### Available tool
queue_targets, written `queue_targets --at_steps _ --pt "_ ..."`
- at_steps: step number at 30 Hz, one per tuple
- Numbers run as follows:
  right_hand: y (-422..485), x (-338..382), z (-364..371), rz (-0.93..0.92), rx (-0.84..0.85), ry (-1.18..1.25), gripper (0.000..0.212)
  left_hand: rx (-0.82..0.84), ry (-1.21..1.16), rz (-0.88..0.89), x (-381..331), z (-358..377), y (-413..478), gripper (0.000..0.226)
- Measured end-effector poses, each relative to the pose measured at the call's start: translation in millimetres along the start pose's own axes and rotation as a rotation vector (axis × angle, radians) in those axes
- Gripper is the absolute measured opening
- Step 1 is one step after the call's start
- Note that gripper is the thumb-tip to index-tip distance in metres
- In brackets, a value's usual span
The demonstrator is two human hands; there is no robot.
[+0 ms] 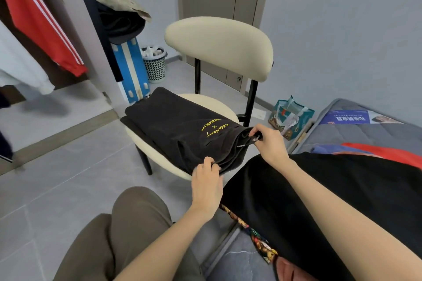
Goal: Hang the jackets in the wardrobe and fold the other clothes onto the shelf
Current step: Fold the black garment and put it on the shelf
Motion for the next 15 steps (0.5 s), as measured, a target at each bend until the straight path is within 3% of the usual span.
queue_targets --at_steps 7,11,15 --pt "-23.3 -37.9 -4.8 0.087 0.086 -0.140 0.022 0.111 -0.202 0.059 -42.6 2.6 -1.9 0.018" --pt "-15.2 -42.5 -14.7 0.109 0.057 -0.152 0.017 0.123 -0.408 -0.008 -39.5 -10.9 14.6 0.012" --pt "16.0 -19.6 -14.5 0.103 0.029 0.011 0.019 0.077 -0.568 -0.086 -5.6 -36.1 47.3 0.018"
Point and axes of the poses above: each hand's wrist, its own y-axis towards the middle knuckle, its own z-axis out of the palm, x = y × z, the point moved 9 cm from there along y, towards the middle knuckle, and after that the axes turned 8 degrees about -y, right-handed, at the moved point
